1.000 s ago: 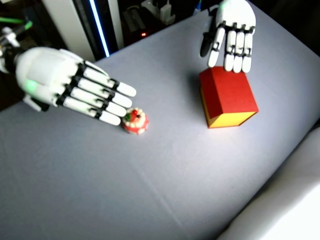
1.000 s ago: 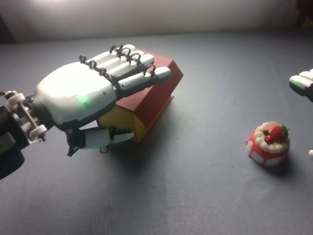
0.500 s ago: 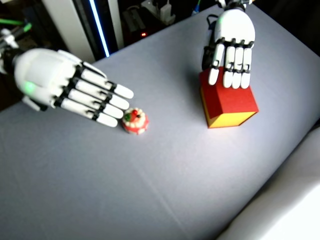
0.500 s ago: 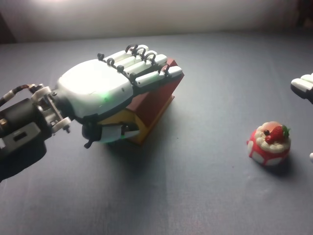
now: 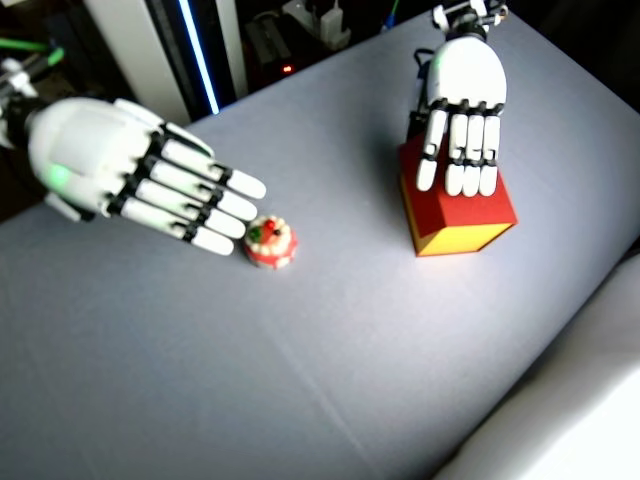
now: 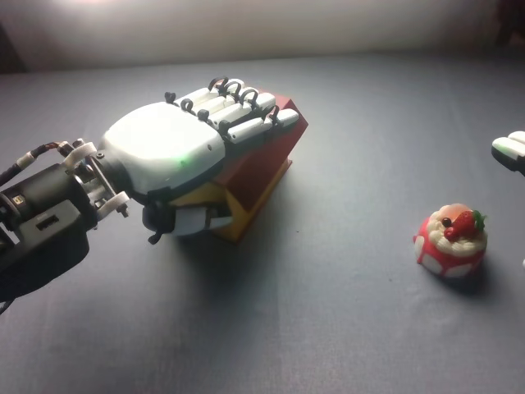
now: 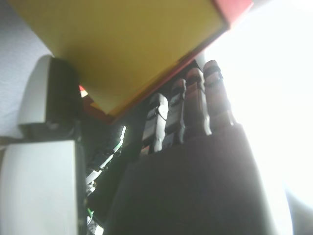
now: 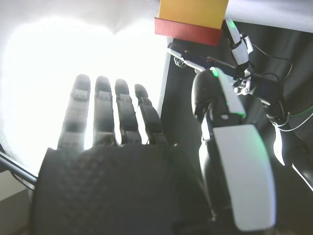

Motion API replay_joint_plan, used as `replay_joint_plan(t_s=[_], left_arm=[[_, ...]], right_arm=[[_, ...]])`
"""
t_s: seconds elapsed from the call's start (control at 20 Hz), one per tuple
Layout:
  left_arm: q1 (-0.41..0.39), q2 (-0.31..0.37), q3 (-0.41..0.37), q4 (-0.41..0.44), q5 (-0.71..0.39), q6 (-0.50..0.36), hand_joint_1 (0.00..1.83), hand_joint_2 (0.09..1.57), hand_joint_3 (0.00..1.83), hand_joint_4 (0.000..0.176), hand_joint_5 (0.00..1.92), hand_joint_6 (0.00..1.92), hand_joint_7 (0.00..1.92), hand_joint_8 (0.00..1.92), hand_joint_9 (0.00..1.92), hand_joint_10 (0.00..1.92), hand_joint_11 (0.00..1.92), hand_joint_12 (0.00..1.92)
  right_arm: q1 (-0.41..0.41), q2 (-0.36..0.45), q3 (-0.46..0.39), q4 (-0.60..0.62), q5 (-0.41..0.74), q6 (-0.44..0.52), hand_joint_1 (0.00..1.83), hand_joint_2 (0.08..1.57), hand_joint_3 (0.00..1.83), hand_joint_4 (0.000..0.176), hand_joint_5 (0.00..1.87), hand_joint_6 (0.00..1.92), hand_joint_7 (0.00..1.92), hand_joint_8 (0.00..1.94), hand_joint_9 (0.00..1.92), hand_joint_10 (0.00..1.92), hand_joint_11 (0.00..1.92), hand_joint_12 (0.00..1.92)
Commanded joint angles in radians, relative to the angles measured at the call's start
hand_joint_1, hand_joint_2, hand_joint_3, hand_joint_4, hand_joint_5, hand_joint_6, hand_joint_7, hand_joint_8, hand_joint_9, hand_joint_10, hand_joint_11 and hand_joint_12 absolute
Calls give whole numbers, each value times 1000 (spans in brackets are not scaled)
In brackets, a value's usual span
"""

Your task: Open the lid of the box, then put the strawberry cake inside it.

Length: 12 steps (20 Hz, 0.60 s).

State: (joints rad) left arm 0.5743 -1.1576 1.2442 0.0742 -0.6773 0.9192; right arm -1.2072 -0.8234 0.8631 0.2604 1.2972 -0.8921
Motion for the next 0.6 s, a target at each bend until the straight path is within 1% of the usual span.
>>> replay_joint_plan(t_s=[0.0, 0.05, 0.1, 0.15, 0.2, 0.25, 0.3, 0.35, 0.4, 0.45, 0.5, 0.55], left_arm=[[-14, -2, 2, -20, -153, 4, 818, 1251, 34, 91, 0, 0, 0, 0, 0, 0, 0, 0], [-12, -2, 3, -33, -169, 3, 818, 1251, 34, 91, 0, 0, 0, 0, 0, 0, 0, 0], [-12, -1, 3, -42, -180, 3, 745, 1279, 40, 101, 0, 0, 0, 0, 0, 0, 0, 0], [-12, -1, 4, -50, -190, 2, 714, 1294, 36, 112, 0, 0, 0, 0, 0, 0, 0, 0], [-12, -1, 4, -56, -201, 2, 731, 1306, 20, 97, 0, 0, 0, 0, 0, 0, 0, 0], [-12, 0, 4, -60, -207, 1, 731, 1306, 20, 97, 0, 0, 0, 0, 0, 0, 0, 0], [-12, 1, 4, -66, -219, 1, 666, 1335, 22, 91, 0, 0, 0, 0, 0, 0, 0, 0], [-12, 2, 5, -74, -229, 1, 666, 1335, 22, 91, 0, 0, 0, 0, 0, 0, 0, 0], [-12, 3, 5, -80, -234, 1, 621, 1360, 25, 99, 0, 0, 0, 0, 0, 0, 0, 0], [-12, 4, 6, -87, -242, 0, 615, 1371, 27, 113, 0, 0, 0, 0, 0, 0, 0, 0], [-10, 6, 6, -93, -254, -1, 540, 1402, 24, 122, 0, 0, 0, 0, 0, 0, 0, 0], [-8, 7, 6, -96, -262, -4, 540, 1402, 24, 122, 0, 0, 0, 0, 0, 0, 0, 0]], right_arm=[[3, 1, 4, -2, 128, 8, 524, 1343, 5, 0, 0, 0, 0, 0, 0, 0, 0, 0], [2, 1, 4, -2, 128, 9, 524, 1343, 5, 0, 0, 0, 0, 0, 0, 0, 0, 0], [1, 0, 4, -1, 129, 9, 523, 1346, 6, 0, 0, 0, 0, 0, 0, 0, 0, 0], [0, 0, 4, -1, 129, 10, 524, 1350, 8, 0, 0, 0, 0, 0, 0, 0, 0, 0], [0, 0, 4, -1, 129, 10, 526, 1352, 8, 0, 0, 0, 0, 0, 0, 0, 0, 0], [0, 0, 4, -1, 129, 10, 526, 1352, 8, 0, 0, 0, 0, 0, 0, 0, 0, 0], [-1, -1, 4, 0, 129, 10, 536, 1353, 6, 0, 0, 0, 0, 0, 0, 0, 0, 0], [-1, -1, 4, 0, 129, 10, 536, 1353, 6, 0, 0, 0, 0, 0, 0, 0, 0, 0], [-1, -1, 4, 0, 129, 10, 536, 1354, 6, 0, 0, 0, 0, 0, 0, 0, 0, 0], [-1, -1, 4, 0, 129, 10, 539, 1355, 6, 0, 0, 0, 0, 0, 0, 0, 0, 0], [-3, -2, 4, 1, 129, 11, 546, 1354, 4, 0, 0, 0, 0, 0, 0, 0, 0, 0], [-3, -2, 4, 2, 129, 11, 546, 1354, 4, 0, 0, 0, 0, 0, 0, 0, 0, 0]])
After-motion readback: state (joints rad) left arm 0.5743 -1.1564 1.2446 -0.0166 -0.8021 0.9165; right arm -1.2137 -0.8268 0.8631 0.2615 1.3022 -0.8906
